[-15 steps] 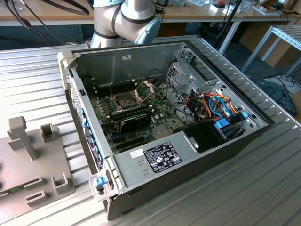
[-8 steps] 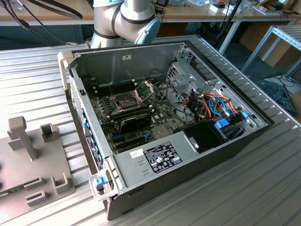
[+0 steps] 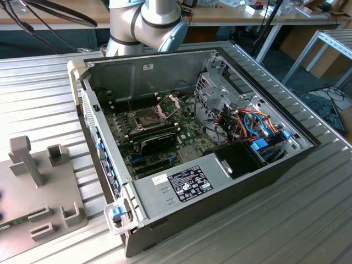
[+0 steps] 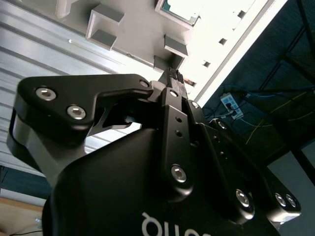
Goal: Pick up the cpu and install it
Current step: 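Reach for the cpu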
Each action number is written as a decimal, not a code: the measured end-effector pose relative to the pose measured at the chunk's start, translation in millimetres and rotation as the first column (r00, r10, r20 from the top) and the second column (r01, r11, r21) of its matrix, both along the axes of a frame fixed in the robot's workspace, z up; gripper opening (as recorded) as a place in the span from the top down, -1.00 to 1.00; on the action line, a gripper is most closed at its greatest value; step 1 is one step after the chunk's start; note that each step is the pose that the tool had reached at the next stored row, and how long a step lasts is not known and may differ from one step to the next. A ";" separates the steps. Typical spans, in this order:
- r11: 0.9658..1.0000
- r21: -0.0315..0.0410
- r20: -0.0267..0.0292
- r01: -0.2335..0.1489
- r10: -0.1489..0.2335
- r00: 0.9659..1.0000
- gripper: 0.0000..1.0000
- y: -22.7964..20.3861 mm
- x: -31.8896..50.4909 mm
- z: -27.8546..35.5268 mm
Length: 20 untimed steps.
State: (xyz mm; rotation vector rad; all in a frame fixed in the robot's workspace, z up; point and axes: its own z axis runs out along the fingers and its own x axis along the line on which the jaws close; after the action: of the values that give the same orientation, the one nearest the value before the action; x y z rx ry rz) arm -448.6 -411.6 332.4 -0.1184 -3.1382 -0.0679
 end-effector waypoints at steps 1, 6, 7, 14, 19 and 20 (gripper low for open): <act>1.000 0.000 0.000 0.000 0.000 1.000 0.79 -2.7 -0.1 -0.2; 1.000 -0.002 0.000 0.000 0.000 1.000 0.79 -14.8 -0.4 -1.4; 1.000 -0.002 0.000 0.000 0.000 1.000 0.79 -16.7 -0.5 -1.5; 1.000 -0.004 0.000 0.000 0.000 1.000 0.79 -23.4 -1.2 -3.8; 1.000 -0.004 0.000 -0.001 0.001 1.000 0.79 -23.3 -1.2 -4.2; 1.000 -0.004 0.000 -0.001 0.001 1.000 0.79 -23.3 -1.2 -4.2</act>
State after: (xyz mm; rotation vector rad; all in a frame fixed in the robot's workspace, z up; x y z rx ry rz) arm -449.8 -435.0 328.2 -0.1170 -3.1384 -0.0618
